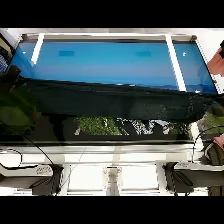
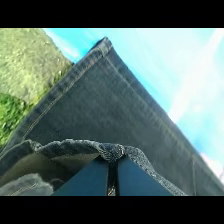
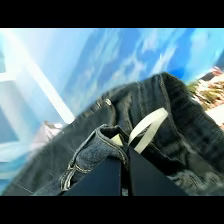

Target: Fold the clothes and pants, and hang the long-sleeved shirts on hangers.

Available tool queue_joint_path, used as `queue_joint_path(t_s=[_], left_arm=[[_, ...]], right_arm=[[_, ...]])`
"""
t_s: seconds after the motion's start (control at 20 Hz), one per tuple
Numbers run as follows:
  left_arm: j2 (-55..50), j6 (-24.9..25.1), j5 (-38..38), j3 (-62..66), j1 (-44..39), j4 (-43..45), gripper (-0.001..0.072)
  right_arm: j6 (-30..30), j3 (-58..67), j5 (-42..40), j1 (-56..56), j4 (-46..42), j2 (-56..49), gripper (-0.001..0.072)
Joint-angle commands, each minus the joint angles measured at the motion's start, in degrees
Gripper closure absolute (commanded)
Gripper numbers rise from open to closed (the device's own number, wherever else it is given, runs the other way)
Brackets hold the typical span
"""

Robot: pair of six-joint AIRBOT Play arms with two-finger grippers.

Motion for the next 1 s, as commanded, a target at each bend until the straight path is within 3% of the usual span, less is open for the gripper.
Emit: queue_joint_path(t_s=[0.0,0.3,0.65,0.75,0.8,0.85,0.9,0.95], left_arm=[[-3.1,-1.0,5.7,0.2,-1.8,-2.2,0.0680],[-9.3,-0.7,12.9,0.2,-3.9,-11.0,0.0680],[-15.4,4.7,20.0,0.2,-6.1,-20.0,0.0679],[-15.5,6.2,22.3,0.2,-6.4,-20.0,0.0670],[-15.5,6.2,23.2,0.2,-6.4,-20.0,0.0616],[-15.6,6.2,23.5,0.2,-6.4,-20.0,0.0398],[-15.5,6.1,23.5,0.2,-6.4,-20.0,0.0243],[-15.5,6.2,23.2,0.2,-6.3,-20.0,0.0220]], right_arm=[[1.4,0.0,-2.4,1.0,3.2,-2.8,0.0668],[4.4,0.0,-9.5,1.9,4.3,-6.2,0.0666],[4.2,0.0,-15.6,6.8,8.9,-12.2,0.0665],[4.3,0.0,-18.5,7.8,9.1,-12.9,0.0598],[4.3,0.0,-19.7,8.2,9.0,-12.9,0.0549],[4.3,0.0,-20.6,8.2,9.2,-12.8,0.0499],[4.2,0.2,-20.8,8.2,9.3,-12.8,0.0348],[4.2,0.8,-20.7,8.2,9.1,-12.8,0.0189]])
